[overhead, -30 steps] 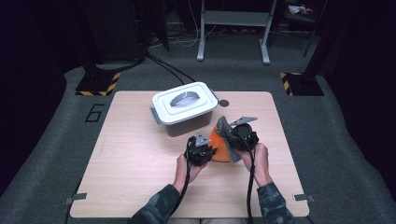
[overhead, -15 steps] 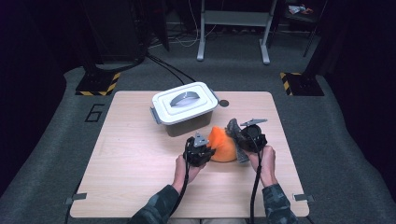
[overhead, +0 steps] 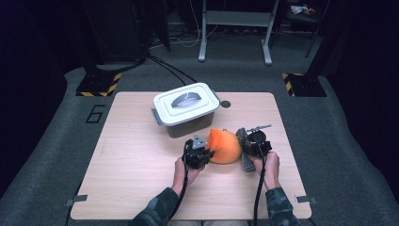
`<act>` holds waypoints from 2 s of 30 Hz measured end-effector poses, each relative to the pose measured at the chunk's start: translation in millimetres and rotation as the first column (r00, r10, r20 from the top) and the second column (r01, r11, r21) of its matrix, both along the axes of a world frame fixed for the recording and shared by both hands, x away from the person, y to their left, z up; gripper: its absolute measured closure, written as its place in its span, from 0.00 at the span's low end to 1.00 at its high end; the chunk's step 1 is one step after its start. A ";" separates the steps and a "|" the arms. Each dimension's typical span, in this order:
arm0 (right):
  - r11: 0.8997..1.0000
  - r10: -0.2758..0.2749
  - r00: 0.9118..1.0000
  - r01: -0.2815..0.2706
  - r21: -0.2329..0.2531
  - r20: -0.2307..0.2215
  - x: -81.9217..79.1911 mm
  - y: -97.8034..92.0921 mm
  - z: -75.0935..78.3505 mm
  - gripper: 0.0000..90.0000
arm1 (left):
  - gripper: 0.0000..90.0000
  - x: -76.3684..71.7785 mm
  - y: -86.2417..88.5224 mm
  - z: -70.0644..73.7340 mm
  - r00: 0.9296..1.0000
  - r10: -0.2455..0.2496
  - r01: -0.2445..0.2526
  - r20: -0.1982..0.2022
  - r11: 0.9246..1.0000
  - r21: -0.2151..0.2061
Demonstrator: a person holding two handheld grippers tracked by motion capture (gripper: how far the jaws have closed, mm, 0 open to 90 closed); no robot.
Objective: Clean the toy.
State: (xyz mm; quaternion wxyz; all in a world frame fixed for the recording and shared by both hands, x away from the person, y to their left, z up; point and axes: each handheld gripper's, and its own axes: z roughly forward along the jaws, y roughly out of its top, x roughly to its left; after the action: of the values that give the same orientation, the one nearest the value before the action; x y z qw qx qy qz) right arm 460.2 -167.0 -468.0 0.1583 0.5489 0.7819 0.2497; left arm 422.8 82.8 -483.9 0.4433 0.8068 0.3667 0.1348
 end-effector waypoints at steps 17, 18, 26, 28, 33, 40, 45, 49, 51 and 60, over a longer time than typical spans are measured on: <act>0.998 0.049 0.989 -0.056 0.043 0.137 -18.9 8.3 54.1 0.82 | 0.90 -3.6 -4.0 3.8 1.000 0.003 -0.003 0.015 1.000 0.012; 0.998 0.049 0.989 -0.056 0.043 0.137 -18.9 8.3 54.1 0.82 | 0.90 -3.6 -4.0 3.9 1.000 0.003 -0.003 0.015 1.000 0.012; 0.978 0.205 0.964 -0.206 -0.007 0.170 -21.1 56.5 71.1 0.81 | 0.90 -4.4 -5.4 5.4 1.000 -0.007 0.006 0.024 1.000 0.020; 0.978 0.208 0.964 -0.208 -0.018 0.166 -20.4 58.7 68.6 0.82 | 0.90 -4.1 -5.3 5.4 1.000 -0.008 0.007 0.021 1.000 0.020; 0.982 0.188 0.968 -0.188 -0.015 0.165 -17.4 53.5 61.4 0.82 | 0.90 -3.7 -6.7 5.3 1.000 -0.012 0.011 0.025 1.000 0.023; 0.991 0.131 0.981 -0.133 0.007 0.141 -14.4 33.2 51.5 0.82 | 0.90 -2.6 -5.7 5.0 1.000 -0.018 0.018 0.018 1.000 0.021; 0.996 0.085 0.990 -0.086 0.003 0.108 -11.8 17.8 39.8 0.82 | 0.90 -2.8 -5.9 4.6 1.000 -0.018 0.017 0.018 1.000 0.020; 0.999 0.053 0.995 -0.054 0.000 0.079 -8.9 10.6 30.1 0.82 | 0.90 -3.0 -6.1 4.7 1.000 -0.017 0.017 0.018 1.000 0.024; 0.999 0.044 0.996 -0.044 0.002 0.072 -7.7 9.0 26.9 0.82 | 0.90 -2.9 -6.0 4.7 1.000 -0.018 0.017 0.017 1.000 0.025; 1.000 0.000 1.000 -0.001 -0.008 -0.027 2.0 -1.9 -4.4 0.82 | 0.90 -2.9 -6.1 4.6 1.000 -0.018 0.017 0.017 1.000 0.022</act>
State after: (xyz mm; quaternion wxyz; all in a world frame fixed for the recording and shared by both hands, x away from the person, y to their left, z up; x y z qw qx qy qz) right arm 462.2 -169.0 -472.4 0.1498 0.5514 0.7851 0.2391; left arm 419.9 76.7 -479.3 0.4387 0.8135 0.3545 0.1416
